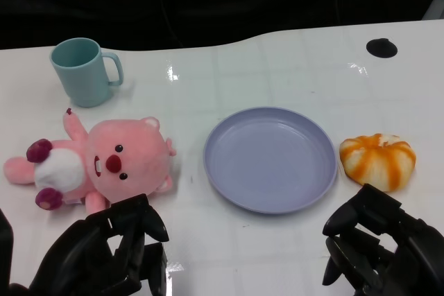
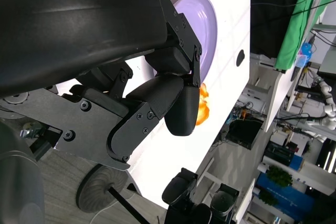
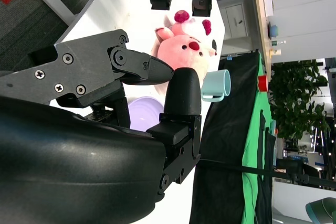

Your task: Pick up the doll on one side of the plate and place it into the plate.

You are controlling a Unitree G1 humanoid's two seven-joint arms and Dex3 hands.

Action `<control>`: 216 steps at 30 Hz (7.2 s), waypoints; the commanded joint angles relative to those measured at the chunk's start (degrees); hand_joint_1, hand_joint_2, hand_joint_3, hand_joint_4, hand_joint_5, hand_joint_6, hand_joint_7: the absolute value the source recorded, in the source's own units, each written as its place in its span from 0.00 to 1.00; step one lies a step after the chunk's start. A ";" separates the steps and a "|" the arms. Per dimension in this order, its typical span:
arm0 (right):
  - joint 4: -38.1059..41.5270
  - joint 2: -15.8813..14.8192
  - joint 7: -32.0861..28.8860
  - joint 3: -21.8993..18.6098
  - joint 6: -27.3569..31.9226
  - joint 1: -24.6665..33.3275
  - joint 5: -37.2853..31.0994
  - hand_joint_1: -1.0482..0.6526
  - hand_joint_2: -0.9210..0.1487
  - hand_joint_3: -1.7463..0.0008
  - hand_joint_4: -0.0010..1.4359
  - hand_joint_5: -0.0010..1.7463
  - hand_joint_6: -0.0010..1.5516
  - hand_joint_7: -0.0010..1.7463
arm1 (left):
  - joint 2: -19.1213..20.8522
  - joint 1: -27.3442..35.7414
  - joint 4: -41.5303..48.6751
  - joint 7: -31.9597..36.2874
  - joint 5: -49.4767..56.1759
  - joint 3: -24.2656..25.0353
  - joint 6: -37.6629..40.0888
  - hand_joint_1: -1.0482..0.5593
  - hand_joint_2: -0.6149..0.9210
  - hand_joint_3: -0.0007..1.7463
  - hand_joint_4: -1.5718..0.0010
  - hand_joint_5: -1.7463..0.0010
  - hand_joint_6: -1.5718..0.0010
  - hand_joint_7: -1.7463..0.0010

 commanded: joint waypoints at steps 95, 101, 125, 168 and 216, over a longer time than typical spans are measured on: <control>-0.60 -0.23 -0.96 0.67 0.41 0.44 -0.48 0.42 0.00 0.68 0.39 1.00 0.28 0.92 | 21.46 -31.59 35.14 11.64 83.15 -17.02 -22.47 0.20 0.99 0.00 0.98 0.88 0.89 1.00; -1.25 -0.29 -1.27 1.08 0.59 0.72 -1.07 0.42 0.00 0.67 0.38 1.00 0.28 0.92 | 20.04 -37.28 45.38 12.89 82.57 -21.09 -22.97 0.19 1.00 0.01 0.99 0.90 0.91 1.00; -2.97 -0.24 -1.45 0.97 1.80 1.83 -0.53 0.41 0.00 0.68 0.39 0.99 0.29 0.92 | 11.68 -52.34 86.75 25.36 77.90 -33.14 -29.30 0.45 1.00 0.07 0.45 0.54 0.32 0.96; 1.19 2.00 -2.86 2.88 1.21 -0.35 -1.58 0.41 0.00 0.67 0.39 0.99 0.28 0.92 | 11.12 -50.13 58.34 28.58 61.21 -20.17 -32.31 0.56 0.77 0.51 0.42 0.00 0.55 0.00; -2.38 0.43 -3.28 4.64 0.65 1.57 -3.78 0.41 0.00 0.69 0.40 0.99 0.31 0.91 | -5.27 -60.22 60.68 16.12 67.81 -31.80 -26.04 0.43 0.97 0.19 0.72 0.48 0.61 0.97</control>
